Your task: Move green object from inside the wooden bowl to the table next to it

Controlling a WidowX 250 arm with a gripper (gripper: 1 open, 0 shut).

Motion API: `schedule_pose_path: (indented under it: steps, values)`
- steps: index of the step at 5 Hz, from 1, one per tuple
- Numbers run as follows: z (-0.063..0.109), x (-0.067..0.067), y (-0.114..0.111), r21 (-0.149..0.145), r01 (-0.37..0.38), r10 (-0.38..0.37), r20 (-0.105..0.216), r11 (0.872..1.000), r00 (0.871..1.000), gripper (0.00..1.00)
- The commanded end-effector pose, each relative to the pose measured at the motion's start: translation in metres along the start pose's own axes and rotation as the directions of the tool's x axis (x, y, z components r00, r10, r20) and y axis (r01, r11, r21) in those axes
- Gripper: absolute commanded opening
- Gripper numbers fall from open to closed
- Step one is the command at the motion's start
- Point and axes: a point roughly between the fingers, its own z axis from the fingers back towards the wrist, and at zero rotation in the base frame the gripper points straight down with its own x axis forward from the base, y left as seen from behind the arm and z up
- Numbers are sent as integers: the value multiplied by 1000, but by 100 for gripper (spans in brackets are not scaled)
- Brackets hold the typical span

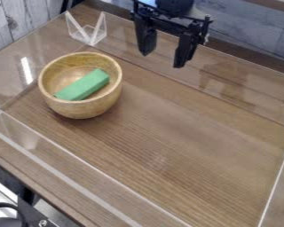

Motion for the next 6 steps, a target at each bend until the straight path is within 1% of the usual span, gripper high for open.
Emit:
schedule_pose_path:
  steps: [1,2,3,4,5,6]
  values:
    - [-6,-6,14,-1,1,-1,-3,1000,1000,100]
    - [-2,-16,32,-1,12,-12,2,1000,1000,100]
    - [3,-27,58,7,22,-23,27,1000,999,100]
    - [-11,-45,92,14,5,-6,44,1000,999,100]
    - [-31,-58,117,20,-21,19,66,1000,998,100]
    - [-34,-52,118,23,-45,43,75,999,996,100]
